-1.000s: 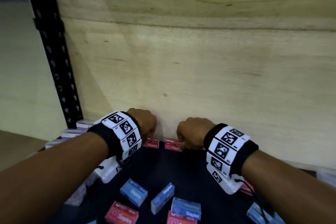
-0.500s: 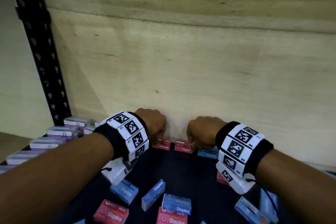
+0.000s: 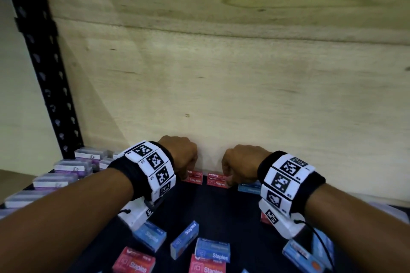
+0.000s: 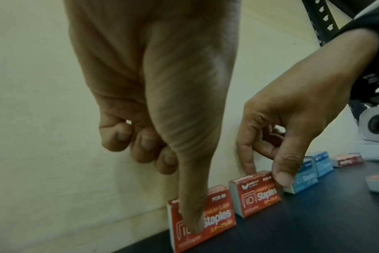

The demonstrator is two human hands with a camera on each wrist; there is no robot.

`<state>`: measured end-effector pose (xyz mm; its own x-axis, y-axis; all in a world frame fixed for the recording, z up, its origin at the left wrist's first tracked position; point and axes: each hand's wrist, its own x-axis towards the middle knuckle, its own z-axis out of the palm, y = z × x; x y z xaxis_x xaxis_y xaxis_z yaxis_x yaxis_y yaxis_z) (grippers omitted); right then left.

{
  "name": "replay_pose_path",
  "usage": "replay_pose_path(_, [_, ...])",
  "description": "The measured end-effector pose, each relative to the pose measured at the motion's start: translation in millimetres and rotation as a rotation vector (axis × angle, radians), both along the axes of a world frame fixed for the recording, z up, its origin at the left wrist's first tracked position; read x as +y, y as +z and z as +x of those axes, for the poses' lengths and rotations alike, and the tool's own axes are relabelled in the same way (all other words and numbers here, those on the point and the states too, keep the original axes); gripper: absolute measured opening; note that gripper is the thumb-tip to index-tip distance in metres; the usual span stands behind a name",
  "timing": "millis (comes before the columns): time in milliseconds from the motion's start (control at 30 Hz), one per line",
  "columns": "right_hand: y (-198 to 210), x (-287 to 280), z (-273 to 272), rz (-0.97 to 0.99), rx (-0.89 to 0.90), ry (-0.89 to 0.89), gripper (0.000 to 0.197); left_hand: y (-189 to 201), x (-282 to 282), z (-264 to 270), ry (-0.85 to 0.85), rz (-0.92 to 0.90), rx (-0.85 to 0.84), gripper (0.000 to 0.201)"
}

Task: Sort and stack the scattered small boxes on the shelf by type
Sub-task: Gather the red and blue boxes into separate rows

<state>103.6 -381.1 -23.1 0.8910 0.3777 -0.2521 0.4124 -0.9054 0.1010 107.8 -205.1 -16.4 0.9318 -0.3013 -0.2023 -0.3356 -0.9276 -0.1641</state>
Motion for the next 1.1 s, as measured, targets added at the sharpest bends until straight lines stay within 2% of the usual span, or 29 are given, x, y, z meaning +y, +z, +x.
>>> replay_pose_path(100, [4.3,-3.7,-3.0,0.008,-0.001,-0.008,0.039,5.2,3.0,-5.2,0.000,-0.007,-0.008,0.037])
replay_pose_path(233, [14.3,-10.5,-15.0,0.035,-0.013,-0.005,0.037,14.4,5.9,-17.8,-0.008,-0.036,-0.004,0.030])
replay_pose_path(400, [15.1,-15.2,-35.1,0.072,0.062,0.024,0.028,15.9,11.6,-42.5,-0.008,-0.126,0.127,0.027])
replay_pose_path(567, [17.2,-23.4,-58.3,0.051,0.088,0.059,0.029,19.8,12.9,-68.3,-0.027,-0.111,0.190,0.029])
replay_pose_path(900, [29.3,-72.0,-90.5,0.018,0.047,-0.061,0.025,27.9,-17.0,-107.7,-0.151,-0.115,0.214,0.027])
replay_pose_path(1100, [20.5,-66.0,-109.2,0.062,0.075,-0.024,0.024,19.0,-19.9,-120.4,-0.170,-0.063,0.208,0.030])
